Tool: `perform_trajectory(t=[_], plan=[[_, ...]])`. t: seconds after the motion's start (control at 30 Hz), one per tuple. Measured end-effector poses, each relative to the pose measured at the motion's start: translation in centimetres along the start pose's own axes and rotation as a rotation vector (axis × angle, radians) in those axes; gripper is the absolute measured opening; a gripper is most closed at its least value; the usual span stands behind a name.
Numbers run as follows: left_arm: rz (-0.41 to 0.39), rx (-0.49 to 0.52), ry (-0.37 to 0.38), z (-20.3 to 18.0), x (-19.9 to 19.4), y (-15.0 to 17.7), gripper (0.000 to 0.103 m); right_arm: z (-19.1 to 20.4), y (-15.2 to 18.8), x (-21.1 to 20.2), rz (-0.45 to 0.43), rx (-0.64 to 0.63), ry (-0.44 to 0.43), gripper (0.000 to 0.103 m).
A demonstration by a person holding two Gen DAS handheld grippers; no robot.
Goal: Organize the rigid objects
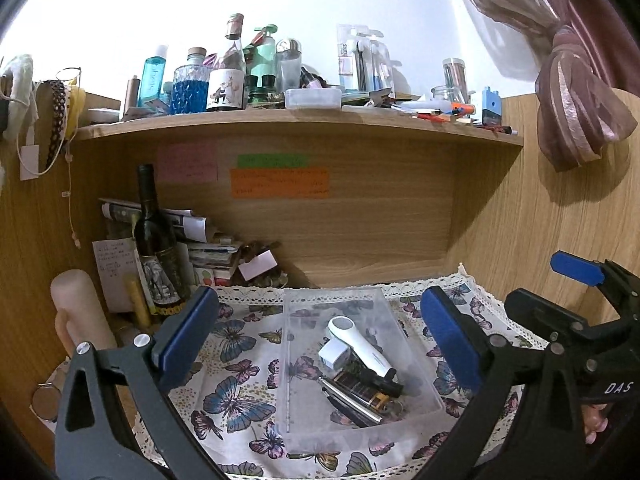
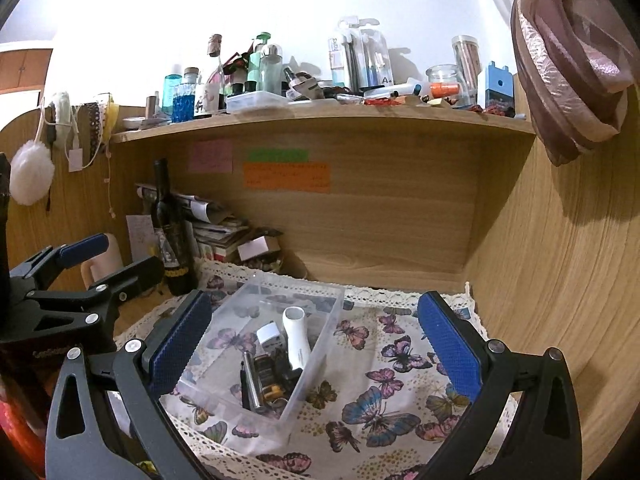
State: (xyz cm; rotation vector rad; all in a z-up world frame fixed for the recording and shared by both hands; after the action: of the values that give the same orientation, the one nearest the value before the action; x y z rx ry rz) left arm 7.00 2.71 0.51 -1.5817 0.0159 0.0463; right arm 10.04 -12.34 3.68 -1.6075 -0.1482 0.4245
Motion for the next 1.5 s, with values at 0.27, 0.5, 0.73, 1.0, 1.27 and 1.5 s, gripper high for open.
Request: perform_trajectory(t=[0.27,0.5,0.73,1.0,1.27,1.5], plan=[[0.003,0.004,-0.002,-0.08,0.02,-0.1,0.103,-0.15,0.04,-0.09,-0.001,0.007,-0.003,0.103],[-0.001,0.008,-0.002,-0.15,0.03,-0.14,0.103,-0.01,0.12,-0.03,0.002,0.01,-0.001,0.103],[-0.004,0.015,0.0,-0.22,-0.08,-0.1,0.103,-0.19,0.13,0.05,0.002,0.012,-0.005,0.103],[-0.005,0.002,0.006,-0.31,-0.15,-0.03,0.103,-0.02,0.17,0.06,0.003,0.012,-0.002,0.103],[0.0,0.001,0.015,-0.54,-0.05,0.1,0.103,-0.1,0.22,0.13,0.002,0.014,0.0,0.103],[0.0,-0.001,0.014,-0.51,-0.04,0.09,0.103,0.12,0.22,0.15,0.003,0.017,0.007,0.103]])
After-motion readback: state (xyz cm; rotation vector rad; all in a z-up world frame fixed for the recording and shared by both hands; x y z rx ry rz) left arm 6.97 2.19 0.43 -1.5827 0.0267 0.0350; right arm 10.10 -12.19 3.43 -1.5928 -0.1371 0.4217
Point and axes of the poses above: each gripper's, at about its wrist camera, not at the fingertips, and x roughly the way its jaws point, z to its left, y to its underside, the point moved 4 cm from there along x, roughly the way its jaws point, and after that the axes turned 12 degrees about -z, right-handed, at the moved point
